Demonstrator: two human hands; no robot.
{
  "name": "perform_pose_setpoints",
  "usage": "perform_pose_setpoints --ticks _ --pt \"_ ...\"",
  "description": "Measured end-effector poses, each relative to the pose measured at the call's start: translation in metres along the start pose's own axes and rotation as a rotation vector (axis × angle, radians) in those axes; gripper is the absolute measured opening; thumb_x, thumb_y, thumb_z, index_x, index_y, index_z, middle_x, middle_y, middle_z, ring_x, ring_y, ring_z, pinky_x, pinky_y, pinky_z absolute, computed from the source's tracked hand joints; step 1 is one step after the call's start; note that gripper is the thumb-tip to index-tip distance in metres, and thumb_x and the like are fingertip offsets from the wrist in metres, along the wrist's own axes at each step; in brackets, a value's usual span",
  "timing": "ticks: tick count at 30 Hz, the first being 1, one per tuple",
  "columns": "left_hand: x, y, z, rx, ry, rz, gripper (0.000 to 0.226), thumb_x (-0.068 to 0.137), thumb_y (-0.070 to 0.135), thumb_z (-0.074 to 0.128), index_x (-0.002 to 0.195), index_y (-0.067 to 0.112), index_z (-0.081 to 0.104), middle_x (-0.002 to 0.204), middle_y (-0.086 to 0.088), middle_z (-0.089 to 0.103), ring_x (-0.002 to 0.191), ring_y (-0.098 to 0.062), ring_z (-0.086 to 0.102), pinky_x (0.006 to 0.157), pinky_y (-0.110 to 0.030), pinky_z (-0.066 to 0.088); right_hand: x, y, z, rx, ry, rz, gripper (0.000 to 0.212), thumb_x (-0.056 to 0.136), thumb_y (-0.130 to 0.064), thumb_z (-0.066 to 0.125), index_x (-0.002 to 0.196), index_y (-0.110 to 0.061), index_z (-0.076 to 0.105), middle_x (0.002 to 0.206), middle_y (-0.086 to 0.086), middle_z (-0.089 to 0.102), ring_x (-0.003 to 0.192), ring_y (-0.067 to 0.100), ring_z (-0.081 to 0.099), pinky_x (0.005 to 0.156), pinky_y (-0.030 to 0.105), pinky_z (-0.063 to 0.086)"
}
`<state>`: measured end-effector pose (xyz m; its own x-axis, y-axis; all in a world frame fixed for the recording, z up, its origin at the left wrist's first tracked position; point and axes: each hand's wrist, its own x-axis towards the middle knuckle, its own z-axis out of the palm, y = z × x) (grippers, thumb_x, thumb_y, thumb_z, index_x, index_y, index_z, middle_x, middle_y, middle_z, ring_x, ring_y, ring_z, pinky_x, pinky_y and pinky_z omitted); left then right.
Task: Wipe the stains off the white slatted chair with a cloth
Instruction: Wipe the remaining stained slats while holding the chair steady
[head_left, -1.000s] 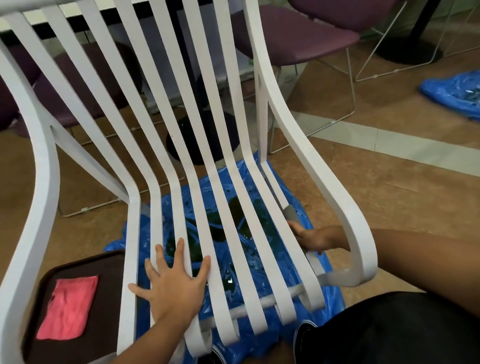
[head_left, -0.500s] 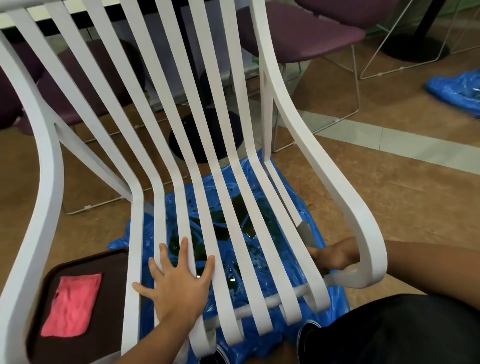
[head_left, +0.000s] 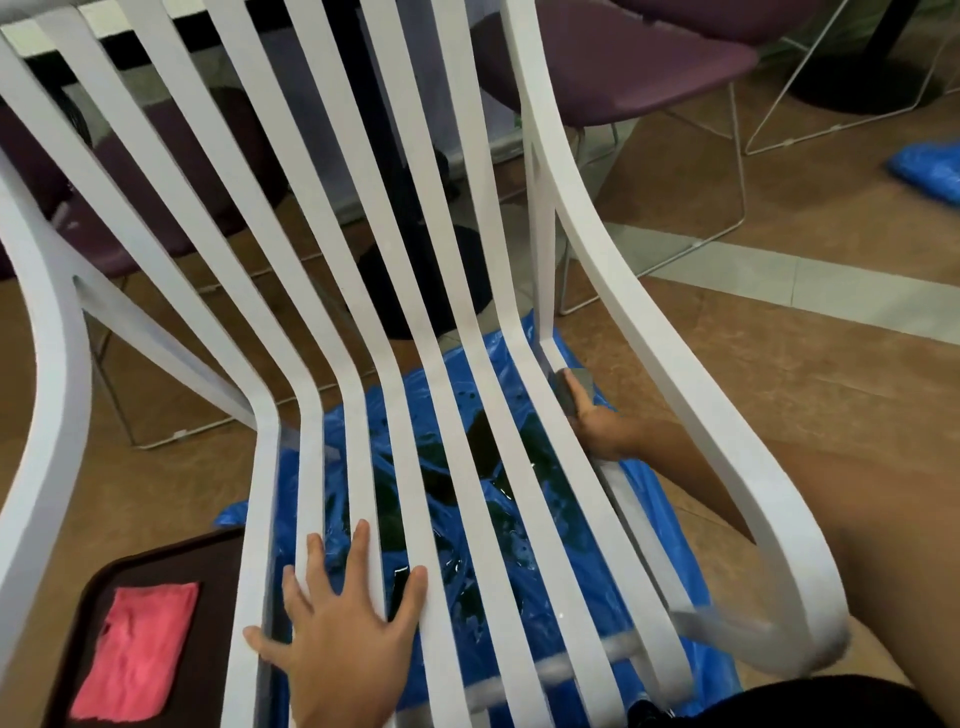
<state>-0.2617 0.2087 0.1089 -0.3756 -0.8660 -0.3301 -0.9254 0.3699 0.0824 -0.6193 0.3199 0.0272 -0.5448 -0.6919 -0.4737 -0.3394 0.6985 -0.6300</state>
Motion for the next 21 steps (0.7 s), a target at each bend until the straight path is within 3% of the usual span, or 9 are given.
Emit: perform_pose_setpoints --ticks 3,7,9,12,17,21 --pt "0.003 0.006 -0.001 0.036 0.01 -0.041 0.095 0.06 0.1 0.001 0.148 0.066 -0.012 0.169 0.01 -0.012 0.156 -0.025 -0.004 0.119 -0.067 0.003 0.031 -0.015 -0.009 0.015 0.061 0.037 0.079 0.105 -0.038 0.041 0.156 -0.03 -0.019 0.129 0.032 0.056 0.11 0.042 0.061 0.09 0.033 0.042" --pt "0.006 0.009 -0.001 0.102 0.015 -0.087 0.113 0.039 0.102 -0.022 0.146 0.068 -0.011 0.169 0.012 -0.009 0.156 -0.023 0.001 0.12 -0.064 0.006 0.063 -0.019 -0.015 0.023 0.065 0.032 0.081 0.103 -0.035 0.048 0.157 -0.035 -0.013 0.13 0.029 0.057 0.105 0.041 0.063 0.095 0.045 0.049" --pt "0.009 0.009 -0.001 0.144 -0.022 -0.113 0.12 0.03 0.099 -0.031 0.145 0.068 -0.015 0.169 0.012 -0.012 0.156 -0.022 0.0 0.12 -0.064 0.006 0.069 -0.026 -0.017 -0.012 0.082 0.054 0.08 0.104 -0.032 0.048 0.158 -0.032 -0.011 0.127 0.027 0.059 0.105 0.04 0.063 0.091 0.04 0.048" --pt "0.014 0.011 -0.003 0.158 -0.062 -0.124 0.123 0.027 0.101 -0.027 0.145 0.066 -0.019 0.168 0.012 -0.017 0.156 -0.023 -0.002 0.121 -0.064 0.006 0.072 -0.032 -0.022 -0.132 0.067 0.074 0.085 0.103 -0.03 0.05 0.157 -0.027 -0.015 0.125 0.024 0.062 0.104 0.036 0.065 0.084 0.034 0.045" --pt "0.014 0.018 -0.009 0.158 -0.051 -0.123 0.116 0.035 0.102 -0.016 0.146 0.066 -0.016 0.168 0.012 -0.015 0.156 -0.022 -0.001 0.122 -0.064 0.006 0.051 -0.042 -0.031 -0.016 0.118 0.017 0.065 0.107 -0.024 0.037 0.16 -0.022 0.0 0.156 0.02 0.034 0.139 0.037 0.039 0.108 0.038 0.032" --pt "0.011 0.017 -0.004 0.172 0.008 -0.121 0.116 0.035 0.101 -0.023 0.146 0.068 -0.013 0.169 0.013 -0.011 0.156 -0.022 0.002 0.12 -0.065 0.007 0.049 -0.038 -0.023 0.101 0.073 0.007 0.068 0.107 -0.021 0.042 0.159 -0.022 -0.001 0.15 0.023 0.04 0.127 0.035 0.051 0.091 0.025 0.039"
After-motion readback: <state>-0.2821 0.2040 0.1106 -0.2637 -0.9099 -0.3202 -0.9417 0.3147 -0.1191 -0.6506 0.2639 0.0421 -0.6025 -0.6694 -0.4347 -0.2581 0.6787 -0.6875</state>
